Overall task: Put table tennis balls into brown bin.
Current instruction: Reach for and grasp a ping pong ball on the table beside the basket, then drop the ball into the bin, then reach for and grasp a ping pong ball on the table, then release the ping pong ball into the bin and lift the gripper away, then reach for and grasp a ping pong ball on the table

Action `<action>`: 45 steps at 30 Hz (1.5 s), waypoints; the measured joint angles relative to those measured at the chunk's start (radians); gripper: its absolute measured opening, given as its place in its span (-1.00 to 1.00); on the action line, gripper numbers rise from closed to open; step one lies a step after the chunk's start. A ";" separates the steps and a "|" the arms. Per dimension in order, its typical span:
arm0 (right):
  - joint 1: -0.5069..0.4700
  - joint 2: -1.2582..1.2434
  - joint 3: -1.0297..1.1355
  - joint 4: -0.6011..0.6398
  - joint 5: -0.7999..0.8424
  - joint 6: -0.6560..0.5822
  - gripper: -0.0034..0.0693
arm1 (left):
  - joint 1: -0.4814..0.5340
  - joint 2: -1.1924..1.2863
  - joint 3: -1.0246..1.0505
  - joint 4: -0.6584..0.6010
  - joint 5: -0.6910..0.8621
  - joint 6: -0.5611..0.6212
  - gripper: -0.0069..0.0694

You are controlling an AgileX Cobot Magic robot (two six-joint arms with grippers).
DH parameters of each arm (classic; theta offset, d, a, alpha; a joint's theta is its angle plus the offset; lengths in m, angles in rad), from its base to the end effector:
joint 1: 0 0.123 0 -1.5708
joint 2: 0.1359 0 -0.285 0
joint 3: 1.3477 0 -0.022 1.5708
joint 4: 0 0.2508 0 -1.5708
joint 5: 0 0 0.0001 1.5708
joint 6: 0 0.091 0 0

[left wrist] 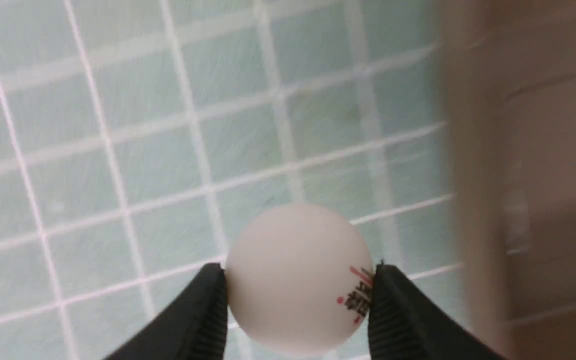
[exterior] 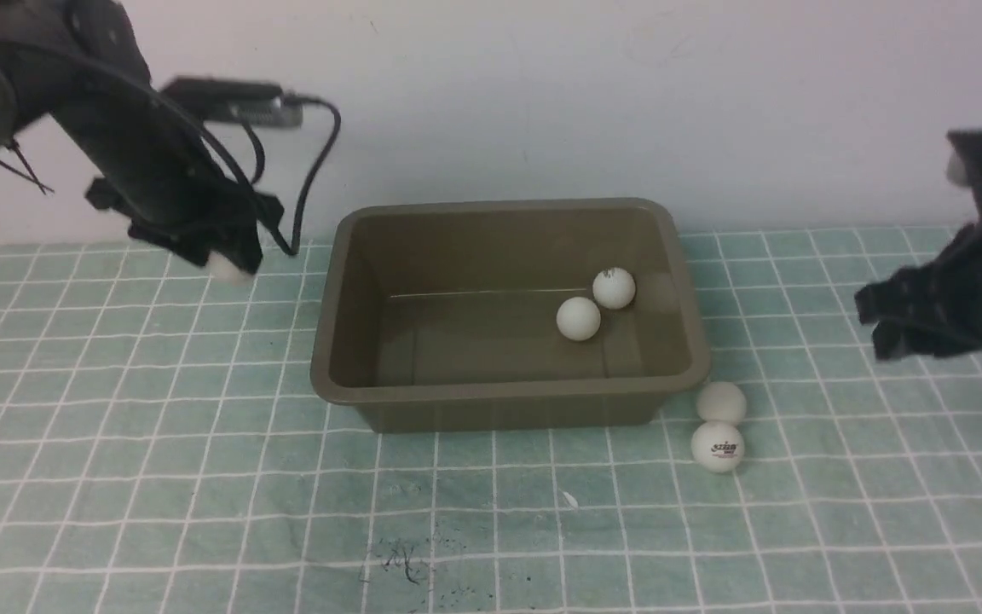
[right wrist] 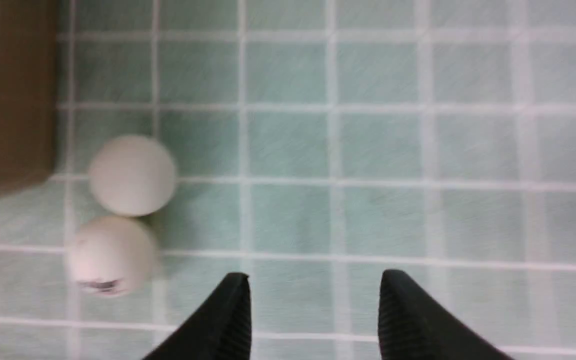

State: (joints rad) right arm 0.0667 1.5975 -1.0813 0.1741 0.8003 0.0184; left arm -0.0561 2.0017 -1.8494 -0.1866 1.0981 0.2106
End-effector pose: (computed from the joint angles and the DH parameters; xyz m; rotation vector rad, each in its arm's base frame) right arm 0.3127 0.0322 0.2350 0.0722 2.7980 0.2247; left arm 0.4393 -0.0397 0.2869 0.2926 2.6992 -0.2060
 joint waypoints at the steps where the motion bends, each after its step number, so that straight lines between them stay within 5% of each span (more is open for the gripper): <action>1: 0.000 0.013 0.010 0.056 -0.020 -0.032 0.01 | -0.007 -0.015 -0.017 -0.043 0.010 0.016 0.03; 7: 0.052 0.179 -0.031 0.323 -0.122 -0.252 0.31 | -0.100 0.005 -0.045 -0.223 0.032 0.127 0.03; 13: 0.076 0.321 -0.101 0.359 -0.130 -0.279 0.49 | -0.201 0.102 -0.048 -0.163 0.080 0.089 0.46; 15: 0.076 0.343 -0.117 0.359 -0.130 -0.279 0.47 | -0.205 0.103 -0.063 -0.130 0.108 0.052 0.45; 18: 0.067 0.375 -0.150 0.356 -0.123 -0.245 0.03 | -0.179 0.060 -0.125 -0.054 0.129 -0.009 -0.08; 20: 0.039 0.373 -0.178 0.348 -0.091 -0.217 0.05 | -0.137 -0.002 -0.138 -0.022 0.128 -0.030 -0.54; 23: -0.028 0.334 -0.237 0.326 -0.006 -0.207 0.07 | -0.037 -0.131 -0.092 -0.011 0.129 -0.044 -0.79; 28: -0.049 0.194 -0.381 0.356 0.106 -0.241 0.07 | 0.099 -0.326 0.176 -0.043 0.124 -0.030 -0.83; 35: 0.182 0.211 -0.546 0.375 0.121 -0.315 0.15 | 0.123 -0.551 0.688 -0.211 -0.053 0.103 -0.83; 41: 0.207 0.242 -0.606 0.209 0.194 -0.268 0.74 | 0.123 -0.628 0.981 -0.432 -0.171 0.336 -0.83; 45: 0.161 0.216 -0.583 0.013 0.320 -0.170 0.73 | 0.123 -0.647 1.076 -0.545 -0.215 0.450 -0.83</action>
State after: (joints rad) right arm 0.2272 1.8138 -1.6638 0.1867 1.1200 -0.1512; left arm 0.0674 1.3550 -0.7732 -0.7313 0.8833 0.6607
